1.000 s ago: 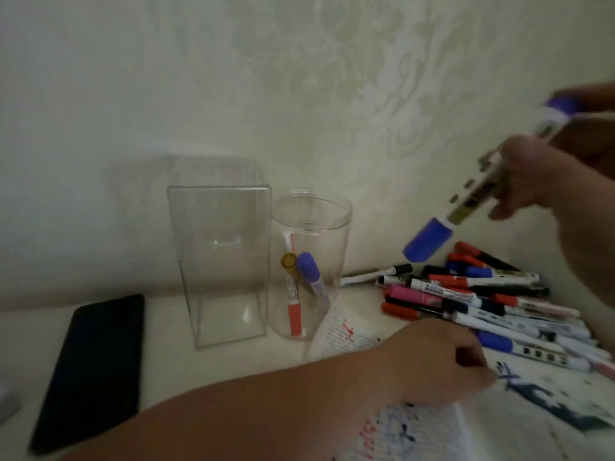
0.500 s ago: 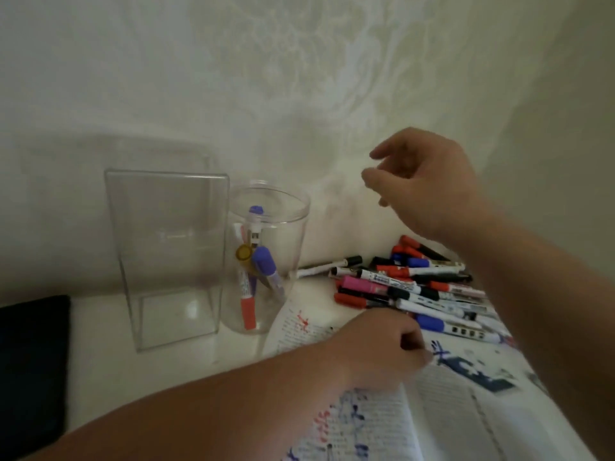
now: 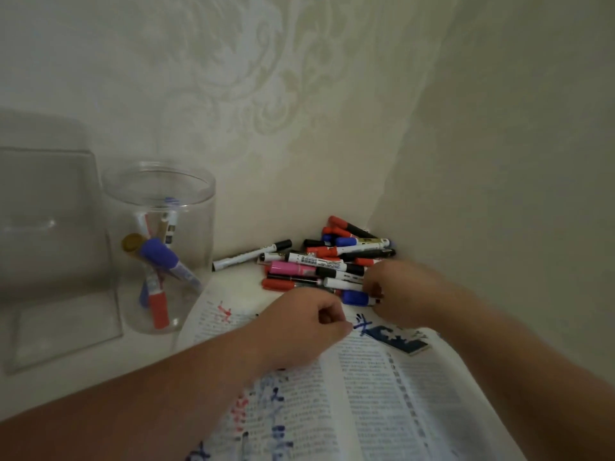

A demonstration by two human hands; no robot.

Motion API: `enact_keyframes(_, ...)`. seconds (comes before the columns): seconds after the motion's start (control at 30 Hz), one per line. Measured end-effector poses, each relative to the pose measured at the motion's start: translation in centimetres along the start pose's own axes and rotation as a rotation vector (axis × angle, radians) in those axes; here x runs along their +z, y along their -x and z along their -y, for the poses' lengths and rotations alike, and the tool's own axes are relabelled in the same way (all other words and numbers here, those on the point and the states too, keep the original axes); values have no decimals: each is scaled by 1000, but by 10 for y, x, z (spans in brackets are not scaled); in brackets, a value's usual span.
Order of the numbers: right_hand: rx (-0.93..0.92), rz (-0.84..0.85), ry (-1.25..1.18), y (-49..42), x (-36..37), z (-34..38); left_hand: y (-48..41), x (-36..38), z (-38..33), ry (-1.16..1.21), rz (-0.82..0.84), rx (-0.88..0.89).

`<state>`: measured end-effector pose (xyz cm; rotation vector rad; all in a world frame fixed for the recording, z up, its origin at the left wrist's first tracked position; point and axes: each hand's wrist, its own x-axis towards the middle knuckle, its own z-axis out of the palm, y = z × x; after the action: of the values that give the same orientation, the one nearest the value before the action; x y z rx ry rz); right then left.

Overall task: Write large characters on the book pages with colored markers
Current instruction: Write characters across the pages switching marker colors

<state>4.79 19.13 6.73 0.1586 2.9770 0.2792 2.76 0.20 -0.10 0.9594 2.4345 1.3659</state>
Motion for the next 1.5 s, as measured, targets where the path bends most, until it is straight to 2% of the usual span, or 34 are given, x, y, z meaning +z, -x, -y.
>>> enact_keyframes(0.1,-21,-9,17,4,1,3,0,-1,-2,62,-26,-20)
enact_keyframes(0.27,-16,-90,-90,6,12,-5,-2,-4,0,193,-168,-43)
enact_keyframes(0.4,-51,-125,-157,7,23,-13,-3,-2,-1,228,-172,-63)
enact_keyframes(0.57,-183,-274,-294,12,31,-27,-3,2,2,123,-231,-28)
enact_keyframes(0.67,-313,-271,-342,21,30,-27,1,5,2,64,-225,62)
enact_keyframes(0.77,-468,-245,-372,29,33,-18,1,6,0,-206,-163,193)
enact_keyframes(0.87,-499,-236,-633,34,36,-19,0,6,-3,-438,-130,285)
enact_keyframes(1.1,-348,-184,-1330,38,30,-33,6,10,-10,-299,-51,235)
enact_keyframes(1.2,-416,-183,-1475,39,35,-16,9,9,-13,-187,-6,211)
enact_keyframes(1.37,-470,-177,-1530,36,43,0,9,4,-16,-114,-48,278)
enact_keyframes(1.5,-467,-194,-1655,37,42,2,8,4,-20,-83,-73,259)
